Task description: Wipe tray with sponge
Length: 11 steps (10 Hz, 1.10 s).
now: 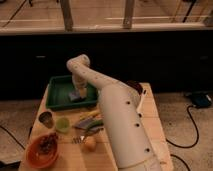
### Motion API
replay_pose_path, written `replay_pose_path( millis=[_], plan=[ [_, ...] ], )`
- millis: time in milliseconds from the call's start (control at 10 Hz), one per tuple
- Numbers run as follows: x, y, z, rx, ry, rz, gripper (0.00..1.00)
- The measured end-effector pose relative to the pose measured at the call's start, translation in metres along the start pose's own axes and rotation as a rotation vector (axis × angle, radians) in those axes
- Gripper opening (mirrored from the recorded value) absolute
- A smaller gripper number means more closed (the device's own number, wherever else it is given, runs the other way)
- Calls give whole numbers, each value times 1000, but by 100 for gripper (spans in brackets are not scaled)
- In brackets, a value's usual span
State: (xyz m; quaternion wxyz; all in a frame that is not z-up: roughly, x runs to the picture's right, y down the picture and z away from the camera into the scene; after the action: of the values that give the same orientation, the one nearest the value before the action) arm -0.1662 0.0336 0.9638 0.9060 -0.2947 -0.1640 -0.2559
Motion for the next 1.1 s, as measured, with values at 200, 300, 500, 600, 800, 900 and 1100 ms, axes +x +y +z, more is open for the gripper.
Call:
replay_pose_path(
  millis=[200,300,500,600,800,900,1100],
  plan=[
    [-6,23,-6,-17,-5,3,2],
    [0,28,-8,-15,3,14,2],
    [23,44,-14,-25,39,65,2],
    [35,47,-15,-28,61,86,2],
    [46,39,-16,-11,84,115,2],
    [53,31,-17,2,96,123,2],
    [55,18,-15,25,99,113,2]
  ],
)
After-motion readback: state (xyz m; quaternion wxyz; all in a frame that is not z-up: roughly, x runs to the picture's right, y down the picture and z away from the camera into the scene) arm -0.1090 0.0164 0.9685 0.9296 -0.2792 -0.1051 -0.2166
